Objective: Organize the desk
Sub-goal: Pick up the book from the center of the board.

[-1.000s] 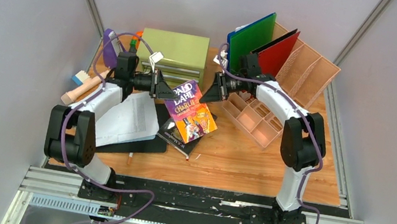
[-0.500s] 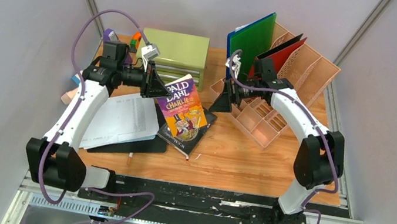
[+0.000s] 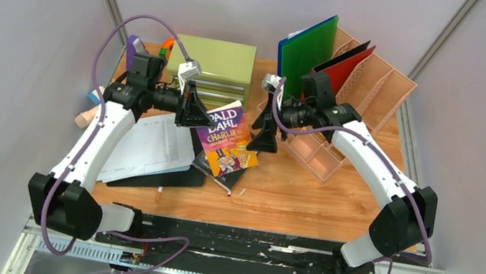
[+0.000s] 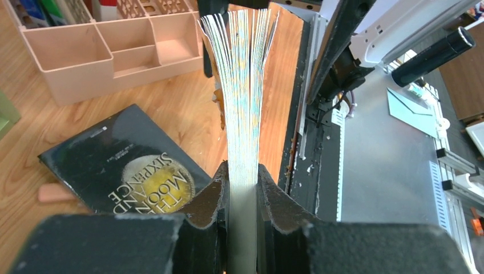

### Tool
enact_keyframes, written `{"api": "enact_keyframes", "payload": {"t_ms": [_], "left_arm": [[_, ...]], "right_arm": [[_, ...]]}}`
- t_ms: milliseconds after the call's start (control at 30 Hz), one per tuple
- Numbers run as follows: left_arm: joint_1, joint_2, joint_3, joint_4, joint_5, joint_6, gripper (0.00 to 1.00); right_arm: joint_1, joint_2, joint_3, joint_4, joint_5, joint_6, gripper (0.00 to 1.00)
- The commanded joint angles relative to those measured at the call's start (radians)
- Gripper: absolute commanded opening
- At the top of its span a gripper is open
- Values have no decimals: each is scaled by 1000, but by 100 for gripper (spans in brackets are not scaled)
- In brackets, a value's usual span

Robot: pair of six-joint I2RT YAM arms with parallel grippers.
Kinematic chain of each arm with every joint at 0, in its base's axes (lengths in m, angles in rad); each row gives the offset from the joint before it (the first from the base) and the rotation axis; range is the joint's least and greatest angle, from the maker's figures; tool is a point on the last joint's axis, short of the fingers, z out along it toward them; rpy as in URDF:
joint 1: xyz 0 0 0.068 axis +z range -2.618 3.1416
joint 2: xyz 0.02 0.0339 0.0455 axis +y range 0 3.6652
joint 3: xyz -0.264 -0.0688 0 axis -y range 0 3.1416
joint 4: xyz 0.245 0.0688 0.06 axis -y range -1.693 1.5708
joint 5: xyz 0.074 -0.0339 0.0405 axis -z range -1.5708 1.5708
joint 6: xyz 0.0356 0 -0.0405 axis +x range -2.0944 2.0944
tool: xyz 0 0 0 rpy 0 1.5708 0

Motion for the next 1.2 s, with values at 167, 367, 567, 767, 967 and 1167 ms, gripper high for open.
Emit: {"api": "enact_keyframes", "payload": {"t_ms": [167,367,567,767,967,1167], "left_arm": [[-57,-73,2,59,90,-34,0],[-73,-79,-14,60,101,-32,0],[-77,-82,-36,118,94,-76,0],[-77,-82,-56,171,93,-114,0],[-76,-84,-64,173,70,-115,27],[-75,-108,-87,264,-23,-195,92]], "right_arm": [[58,-6,28,4,72,-78,100],[92,9,61,4,49,-79,100],[118,28,63,-4,-35,-53,80],[118,44,54,-7,-99,-31,18],[109,-2,27,-3,-41,-35,0],[53,-58,-17,56,-60,39,0]]}}
